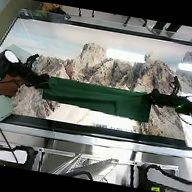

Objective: Fold the shirts.

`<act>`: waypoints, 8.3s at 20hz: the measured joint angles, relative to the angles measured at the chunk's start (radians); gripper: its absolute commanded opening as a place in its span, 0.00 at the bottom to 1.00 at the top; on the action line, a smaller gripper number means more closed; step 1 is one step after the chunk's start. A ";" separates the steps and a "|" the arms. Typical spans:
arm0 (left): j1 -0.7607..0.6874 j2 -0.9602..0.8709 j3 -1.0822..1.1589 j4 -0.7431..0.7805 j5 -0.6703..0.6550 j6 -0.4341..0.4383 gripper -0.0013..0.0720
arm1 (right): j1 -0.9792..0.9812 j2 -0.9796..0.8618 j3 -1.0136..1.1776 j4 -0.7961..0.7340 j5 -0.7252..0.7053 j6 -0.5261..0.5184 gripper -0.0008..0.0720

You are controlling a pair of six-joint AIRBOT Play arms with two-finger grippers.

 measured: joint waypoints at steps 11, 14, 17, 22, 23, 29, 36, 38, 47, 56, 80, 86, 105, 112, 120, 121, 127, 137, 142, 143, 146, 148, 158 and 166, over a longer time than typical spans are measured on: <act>-0.020 -0.237 0.277 -0.007 -0.074 -0.012 0.93 | -0.124 -0.102 0.101 -0.031 0.081 -0.142 0.96; -0.018 -0.244 0.354 -0.010 -0.122 -0.034 0.93 | -0.162 -0.108 0.095 -0.072 0.143 -0.132 0.96; -0.018 -0.246 0.408 -0.010 -0.150 -0.050 0.93 | -0.147 -0.139 0.068 -0.090 0.181 -0.123 0.96; -0.018 -0.246 0.446 -0.014 -0.177 -0.068 0.93 | -0.087 -0.221 0.055 -0.072 0.194 -0.119 0.90; -0.018 -0.246 0.449 -0.014 -0.181 -0.068 0.93 | -0.077 -0.238 0.054 -0.064 0.190 -0.119 0.63; -0.064 -0.246 0.454 -0.090 -0.194 -0.057 0.04 | -0.021 -0.277 0.067 -0.078 0.166 -0.127 0.04; -0.393 -0.305 0.455 -0.138 -0.029 -0.032 0.04 | -0.011 -0.145 0.327 -0.097 0.327 -0.036 0.04; -0.534 -0.344 0.455 -0.145 0.086 -0.032 0.04 | -0.011 -0.114 0.446 -0.097 0.413 0.017 0.04; -0.911 -0.635 0.740 -0.156 0.415 -0.098 0.04 | -0.008 -0.011 0.726 -0.075 0.637 0.171 0.04; -0.685 -0.448 0.716 -0.339 0.196 -0.004 0.04 | 0.068 -0.051 0.641 -0.151 0.622 0.219 0.04; -0.257 -0.092 0.709 -0.372 -0.131 0.099 0.04 | 0.425 -0.052 0.645 -0.422 0.264 0.350 0.80; -0.257 -0.092 0.709 -0.372 -0.190 0.098 0.04 | 0.282 -0.089 0.367 -0.468 0.251 0.333 0.80; -0.257 -0.092 0.709 -0.372 -0.233 0.080 0.04 | 0.217 -0.393 0.294 0.038 0.198 -0.017 0.96; -0.257 -0.092 0.709 -0.372 -0.236 0.080 0.04 | 0.183 -0.400 0.321 0.035 0.216 -0.019 0.96; -0.257 -0.092 0.709 -0.372 -0.228 0.079 0.04 | 0.306 -0.445 0.327 0.087 0.159 -0.010 0.57; -0.257 -0.092 0.709 -0.372 -0.227 0.079 0.04 | 0.321 -0.450 0.327 0.075 0.141 -0.009 0.35; -0.257 -0.092 0.709 -0.372 -0.230 0.079 0.04 | 0.350 -0.380 0.423 0.051 0.186 0.010 0.04; -0.257 -0.092 0.709 -0.372 -0.259 0.079 0.04 | -0.068 -0.101 0.797 -0.420 0.280 0.349 0.04; -0.257 -0.092 0.709 -0.372 -0.264 0.079 0.04 | -0.390 -0.117 0.832 -0.479 0.300 0.415 0.04; -0.257 -0.092 0.709 -0.372 -0.266 0.079 0.04 | -0.437 -0.125 0.833 -0.484 0.313 0.424 0.04; -0.257 -0.092 0.709 -0.372 -0.271 0.079 0.04 | -0.547 -0.147 0.834 -0.527 0.374 0.451 0.04; -0.257 -0.092 0.709 -0.372 -0.272 0.079 0.04 | -0.589 -0.153 0.835 -0.587 0.414 0.470 0.04; -0.257 -0.092 0.709 -0.372 -0.282 0.087 0.04 | -0.640 -0.153 0.729 -0.890 0.607 0.623 0.04; -0.257 -0.092 0.709 -0.372 -0.286 0.091 0.04 | -0.641 -0.169 0.534 -1.014 0.629 0.673 0.91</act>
